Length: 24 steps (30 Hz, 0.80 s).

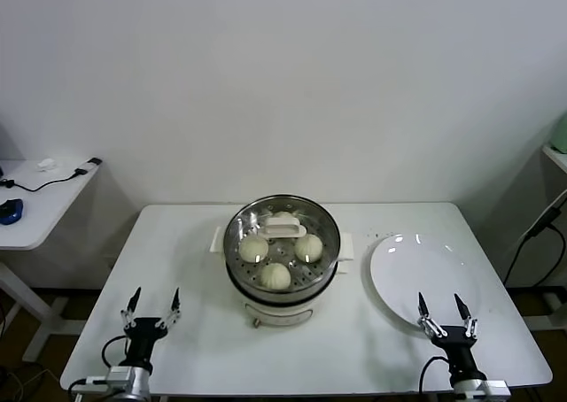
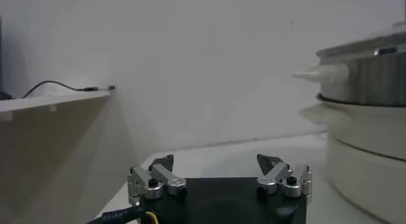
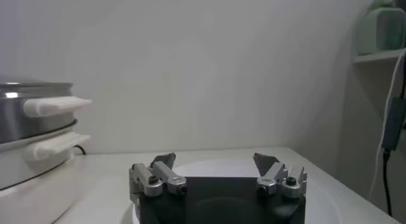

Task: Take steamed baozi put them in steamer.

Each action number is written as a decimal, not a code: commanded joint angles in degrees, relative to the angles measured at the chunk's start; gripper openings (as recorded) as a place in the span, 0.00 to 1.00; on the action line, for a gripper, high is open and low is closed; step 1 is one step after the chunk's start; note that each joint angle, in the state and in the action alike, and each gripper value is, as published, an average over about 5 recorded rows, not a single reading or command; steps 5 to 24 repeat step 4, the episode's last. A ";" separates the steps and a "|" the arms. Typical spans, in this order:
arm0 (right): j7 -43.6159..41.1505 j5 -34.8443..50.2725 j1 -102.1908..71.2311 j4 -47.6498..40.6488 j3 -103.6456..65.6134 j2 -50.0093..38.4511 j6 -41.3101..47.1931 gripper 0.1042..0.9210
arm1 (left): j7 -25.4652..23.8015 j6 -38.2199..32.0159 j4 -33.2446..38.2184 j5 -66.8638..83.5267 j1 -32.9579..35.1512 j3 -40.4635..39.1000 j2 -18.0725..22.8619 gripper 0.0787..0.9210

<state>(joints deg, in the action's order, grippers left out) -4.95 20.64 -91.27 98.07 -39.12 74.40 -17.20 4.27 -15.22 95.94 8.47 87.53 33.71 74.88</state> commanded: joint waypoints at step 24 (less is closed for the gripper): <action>-0.12 -0.08 -0.13 -0.29 0.09 -0.08 -0.11 0.88 | -0.09 -2.27 -1.38 0.79 1.06 0.25 0.05 0.88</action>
